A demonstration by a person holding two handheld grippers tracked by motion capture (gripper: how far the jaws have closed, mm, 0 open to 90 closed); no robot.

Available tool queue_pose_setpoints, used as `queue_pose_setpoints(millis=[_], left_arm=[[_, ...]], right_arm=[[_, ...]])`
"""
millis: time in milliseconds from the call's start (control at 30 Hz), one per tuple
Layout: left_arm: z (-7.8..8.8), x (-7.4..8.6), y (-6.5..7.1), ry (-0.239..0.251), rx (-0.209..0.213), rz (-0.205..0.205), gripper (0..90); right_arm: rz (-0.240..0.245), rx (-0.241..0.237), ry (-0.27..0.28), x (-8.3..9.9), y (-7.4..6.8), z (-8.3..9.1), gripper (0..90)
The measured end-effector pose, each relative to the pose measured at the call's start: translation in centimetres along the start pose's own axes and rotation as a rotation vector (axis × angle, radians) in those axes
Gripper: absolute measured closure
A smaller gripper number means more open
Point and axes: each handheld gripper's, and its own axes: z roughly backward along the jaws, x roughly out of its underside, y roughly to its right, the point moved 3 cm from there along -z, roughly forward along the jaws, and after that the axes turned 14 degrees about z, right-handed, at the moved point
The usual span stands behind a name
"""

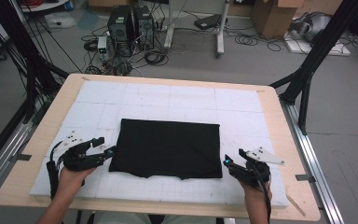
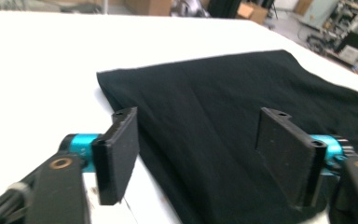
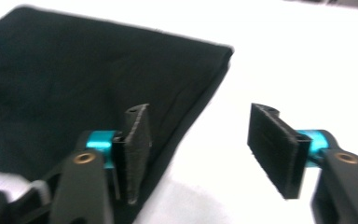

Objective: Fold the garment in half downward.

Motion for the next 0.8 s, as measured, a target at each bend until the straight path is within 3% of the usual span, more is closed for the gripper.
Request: queue_pose_setpoints(millis=[133, 267, 467, 800], left_arm=[[0.2, 0.1, -0.2, 0.005, -0.016, -0.033, 21.1], [1.1, 0.4, -0.5, 0.045, 0.002, -0.027, 20.5], [1.7, 0.2, -1.0, 0.077, -0.006, -0.031, 18.4], [1.4, 0.4, -0.6, 0.062, -0.021, -0.065, 18.7]], right_arm=[[0.009, 0.065, 0.045, 0.0, 0.9, 0.7, 25.4], [0.007, 0.102, 0.069, 0.2, 1.8, 1.0, 16.6], [-0.008, 0.114, 0.077, 0.5, 2.4, 1.1, 15.8], [-0.027, 0.104, 0.091, 0.9, 2.5, 1.2, 15.9]])
